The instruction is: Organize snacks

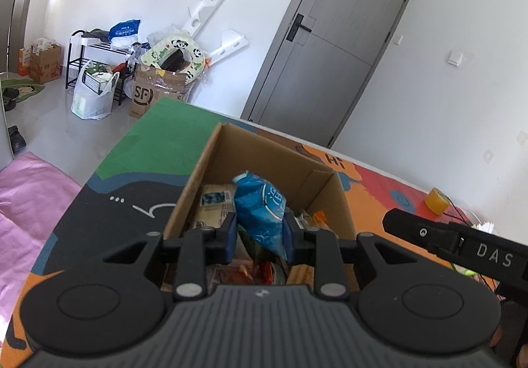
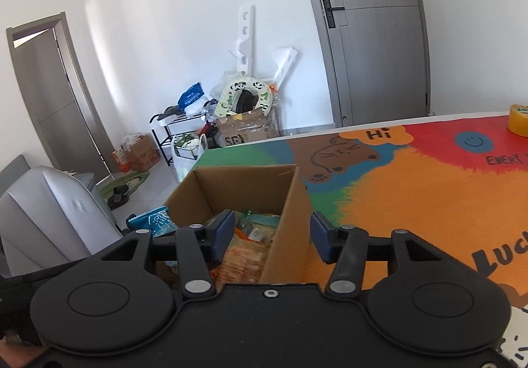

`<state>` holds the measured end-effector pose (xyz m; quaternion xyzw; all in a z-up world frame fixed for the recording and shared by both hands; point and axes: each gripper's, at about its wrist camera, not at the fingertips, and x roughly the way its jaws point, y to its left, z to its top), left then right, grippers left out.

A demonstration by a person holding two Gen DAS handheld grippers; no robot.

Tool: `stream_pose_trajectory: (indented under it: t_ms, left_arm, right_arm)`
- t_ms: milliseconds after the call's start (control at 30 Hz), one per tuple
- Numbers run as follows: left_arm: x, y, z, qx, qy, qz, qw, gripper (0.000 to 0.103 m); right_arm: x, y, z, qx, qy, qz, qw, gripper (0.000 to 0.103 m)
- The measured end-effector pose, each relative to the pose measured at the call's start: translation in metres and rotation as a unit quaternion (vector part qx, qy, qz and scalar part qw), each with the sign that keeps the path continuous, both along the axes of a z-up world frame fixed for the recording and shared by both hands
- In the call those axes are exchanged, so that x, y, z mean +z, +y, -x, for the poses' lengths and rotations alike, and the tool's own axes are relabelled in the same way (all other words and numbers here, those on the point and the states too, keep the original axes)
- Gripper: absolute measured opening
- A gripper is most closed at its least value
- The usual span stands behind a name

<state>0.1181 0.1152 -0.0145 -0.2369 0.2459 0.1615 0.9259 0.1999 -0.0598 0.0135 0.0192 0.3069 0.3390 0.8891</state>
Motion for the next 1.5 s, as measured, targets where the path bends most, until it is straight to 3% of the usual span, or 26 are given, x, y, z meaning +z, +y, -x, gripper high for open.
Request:
stream_pose_trajectory:
  t_ms: [100, 233, 533, 733, 933, 1100, 1500]
  left_arm:
    - [-0.001, -0.003, 0.0, -0.013, 0.018, -0.001, 0.9998, 0.036]
    - [0.003, -0.003, 0.003, 0.004, 0.033, -0.012, 0.9994, 0.061]
    - [0.02, -0.027, 0.003, -0.004, 0.047, -0.046, 0.9978, 0.079]
    - [0.03, -0.046, 0.004, -0.015, 0.05, -0.07, 0.9962, 0.086]
    - [0.036, -0.056, 0.009, -0.028, 0.05, -0.071, 0.9959, 0.09]
    - [0.045, -0.066, 0.018, -0.036, 0.04, -0.076, 0.9956, 0.094]
    - [0.067, -0.087, 0.037, -0.042, 0.025, -0.099, 0.9939, 0.102]
  right_arm:
    - [-0.001, -0.004, 0.001, -0.006, 0.002, 0.003, 1.0, 0.052]
    - [0.002, -0.013, 0.003, -0.011, -0.001, -0.007, 1.0, 0.054]
    - [0.002, -0.038, 0.003, -0.023, 0.009, -0.021, 0.999, 0.059]
    - [0.011, -0.065, 0.007, -0.035, 0.001, -0.031, 0.999, 0.073]
    - [0.017, -0.088, 0.01, -0.05, -0.005, -0.032, 0.998, 0.084]
    - [0.023, -0.103, 0.016, -0.063, -0.014, -0.034, 0.997, 0.103]
    - [0.039, -0.128, 0.034, -0.069, -0.024, -0.028, 0.997, 0.103]
